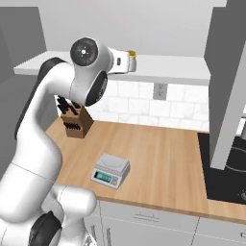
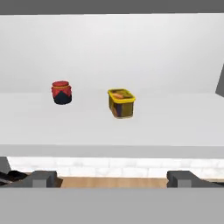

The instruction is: Pick the canned food and place it on the digital scale for weighing, and close the cabinet.

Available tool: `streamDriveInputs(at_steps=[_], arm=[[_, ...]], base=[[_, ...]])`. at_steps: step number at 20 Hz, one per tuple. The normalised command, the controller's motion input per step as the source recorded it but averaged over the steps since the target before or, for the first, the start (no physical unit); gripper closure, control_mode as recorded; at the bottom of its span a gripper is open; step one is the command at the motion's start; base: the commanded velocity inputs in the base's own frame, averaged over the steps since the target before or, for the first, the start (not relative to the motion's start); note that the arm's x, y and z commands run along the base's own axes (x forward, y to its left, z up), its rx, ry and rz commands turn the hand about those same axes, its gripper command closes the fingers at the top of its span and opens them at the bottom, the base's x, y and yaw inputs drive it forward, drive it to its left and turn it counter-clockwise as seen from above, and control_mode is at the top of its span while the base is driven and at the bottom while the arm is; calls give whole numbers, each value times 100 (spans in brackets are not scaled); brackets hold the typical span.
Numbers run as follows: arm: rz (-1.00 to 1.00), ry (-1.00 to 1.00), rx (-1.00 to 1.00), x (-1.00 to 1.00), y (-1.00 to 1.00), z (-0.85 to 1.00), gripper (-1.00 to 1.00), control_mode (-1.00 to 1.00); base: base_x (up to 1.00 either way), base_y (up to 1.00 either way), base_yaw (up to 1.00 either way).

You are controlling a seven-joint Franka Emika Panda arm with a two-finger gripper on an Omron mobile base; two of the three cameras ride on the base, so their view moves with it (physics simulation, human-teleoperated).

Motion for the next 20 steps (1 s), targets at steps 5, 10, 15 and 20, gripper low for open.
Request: streamDriveInputs(at_steps=[5, 10, 15, 20], arm=[[1, 5, 0, 49, 0, 0, -100, -100], [4, 9, 0, 52, 0, -8, -100, -100], [5, 7, 0, 45, -7, -1, -100, -100], [5, 0, 0, 36, -12, 0, -100, -100]], base=[[0, 0, 0], [0, 0, 0], [0, 0, 0], [0, 0, 0]])
